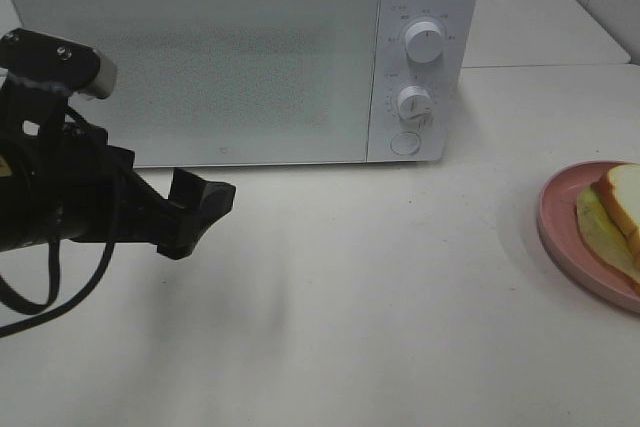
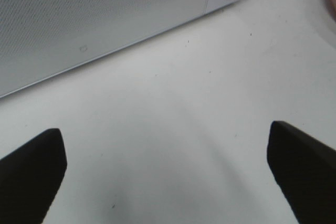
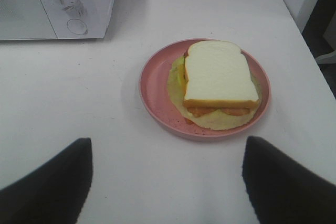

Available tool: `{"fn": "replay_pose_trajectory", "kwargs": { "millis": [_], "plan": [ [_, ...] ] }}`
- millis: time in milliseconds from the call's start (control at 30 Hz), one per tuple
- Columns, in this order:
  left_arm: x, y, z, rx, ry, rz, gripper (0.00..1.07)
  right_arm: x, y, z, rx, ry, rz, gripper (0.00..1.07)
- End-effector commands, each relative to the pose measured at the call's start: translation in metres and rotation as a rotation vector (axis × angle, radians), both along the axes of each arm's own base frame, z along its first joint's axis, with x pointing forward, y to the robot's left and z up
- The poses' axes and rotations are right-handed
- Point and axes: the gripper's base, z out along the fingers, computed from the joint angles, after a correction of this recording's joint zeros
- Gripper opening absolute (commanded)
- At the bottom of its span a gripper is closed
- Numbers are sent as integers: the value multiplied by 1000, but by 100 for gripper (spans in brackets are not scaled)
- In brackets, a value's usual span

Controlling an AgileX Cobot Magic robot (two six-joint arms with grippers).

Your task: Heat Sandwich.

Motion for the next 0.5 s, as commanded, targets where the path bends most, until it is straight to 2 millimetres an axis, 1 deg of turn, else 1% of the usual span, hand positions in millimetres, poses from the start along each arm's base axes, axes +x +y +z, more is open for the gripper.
{"fn": "replay_pose_trajectory", "kwargs": {
  "millis": [33,67,100,167,200,233,267,333,367,400,433,467,500],
  "plan": [
    [1,7,4,30,39,-21,102,-3,0,-1,-2,-28,0,76],
    [2,11,5,39,66,-20,102,-3,0,-1,-2,-28,0,76],
    [4,22,6,50,111,-4,102,-3,0,-1,-2,-28,0,76],
    [6,33,10,60,142,11,102,-3,0,-1,-2,-28,0,76],
    [6,33,10,60,142,11,102,-3,0,-1,-2,-28,0,76],
    [8,39,12,66,154,23,102,-3,0,-1,-2,-28,0,76],
    [9,51,15,83,182,37,102,-3,0,-1,-2,-28,0,76],
    [9,65,20,99,224,55,101,-3,0,-1,-2,-28,0,76],
    [9,65,20,99,224,55,101,-3,0,-1,-2,-28,0,76],
    [9,77,27,111,259,74,101,-3,0,-1,-2,-28,0,76],
    [9,84,31,116,282,88,101,-3,0,-1,-2,-28,0,76],
    [9,88,35,114,298,105,101,-3,0,-1,-2,-28,0,76],
    [9,88,35,114,298,105,101,-3,0,-1,-2,-28,0,76]
  ]
}}
